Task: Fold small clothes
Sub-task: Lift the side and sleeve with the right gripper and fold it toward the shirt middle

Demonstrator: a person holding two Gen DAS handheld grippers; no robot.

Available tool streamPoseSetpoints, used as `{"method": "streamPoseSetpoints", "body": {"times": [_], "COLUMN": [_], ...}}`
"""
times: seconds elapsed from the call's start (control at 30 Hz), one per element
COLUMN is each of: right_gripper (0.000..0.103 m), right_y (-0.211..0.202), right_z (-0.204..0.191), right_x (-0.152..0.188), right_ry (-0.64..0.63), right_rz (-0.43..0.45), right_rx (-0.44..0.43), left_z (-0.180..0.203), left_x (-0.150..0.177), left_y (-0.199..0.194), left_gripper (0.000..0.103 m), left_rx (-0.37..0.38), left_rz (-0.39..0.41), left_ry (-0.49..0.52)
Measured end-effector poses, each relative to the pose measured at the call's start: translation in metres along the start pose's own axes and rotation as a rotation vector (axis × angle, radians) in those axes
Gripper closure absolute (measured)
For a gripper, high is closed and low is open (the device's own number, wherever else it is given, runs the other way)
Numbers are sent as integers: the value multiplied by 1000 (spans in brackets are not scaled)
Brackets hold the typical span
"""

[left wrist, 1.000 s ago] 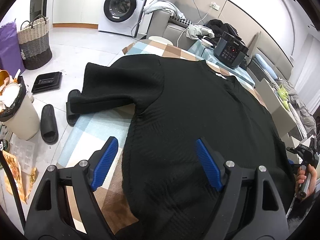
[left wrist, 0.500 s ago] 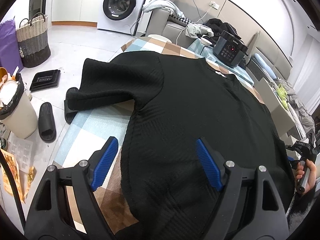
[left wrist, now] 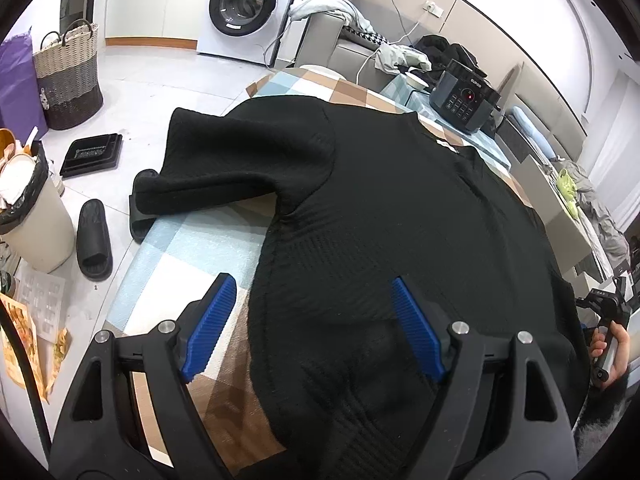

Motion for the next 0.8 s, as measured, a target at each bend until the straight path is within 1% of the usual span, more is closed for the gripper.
{"method": "streamPoseSetpoints", "body": {"times": [0.07,0.13,0.17,0.2,0.23,0.3,0.33,0.4,0.43,0.5,0.6,0.63,0.7,0.73,0.8], "right_gripper": [50,52,56,68,76,88,90,91,91,91,91,91,91,91,91], "right_y": [5,5,4,3,0,-7,-12,-23,-31,-44,-61,-68,-79,-85,-89], "right_z": [1,0,-1,-3,-5,-12,-15,-23,-30,-48,-77,-94,-122,-144,-178], "right_x": [0,-1,-1,-1,-1,-2,-3,-6,-8,-11,-12,-10,-3,6,25], "right_ry": [17,13,5,-4,-20,-56,-72,-105,-137,-193,-245,-281,-342,-407,-540], "right_rz": [-14,-3,5,17,37,89,114,173,213,259,311,330,342,338,293], "right_rx": [-15,-26,-27,-34,-42,-37,-42,-37,-37,-54,-152,-216,-313,-387,-472], "left_z": [2,2,3,3,3,3,3,3,3,2,0,-1,-3,-4,-5], "left_x": [1,1,0,0,0,0,0,0,0,0,0,0,0,0,-1], "left_y": [2,4,4,4,4,4,4,4,3,1,-2,-3,-6,-7,-10], "left_gripper": [25,25,25,25,25,25,25,25,25,25,25,25,25,25,25], "left_rx": [-2,-3,-4,-4,-3,-1,0,2,2,3,6,6,7,7,4], "left_rz": [-5,-9,-9,-9,-9,-5,-3,0,1,3,9,10,14,17,21], "left_ry": [0,0,0,0,0,1,1,1,0,-2,-12,-16,-25,-27,-31]}}
Point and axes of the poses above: each gripper's, at about its wrist camera, not at the fingertips, and y roughly the way its jaws point, z to its right, x to its underside, the point moved 1 cm from there along y, roughly the way its jaws point, and after that the axes turned 10 degrees about z, right-handed, at the moved point
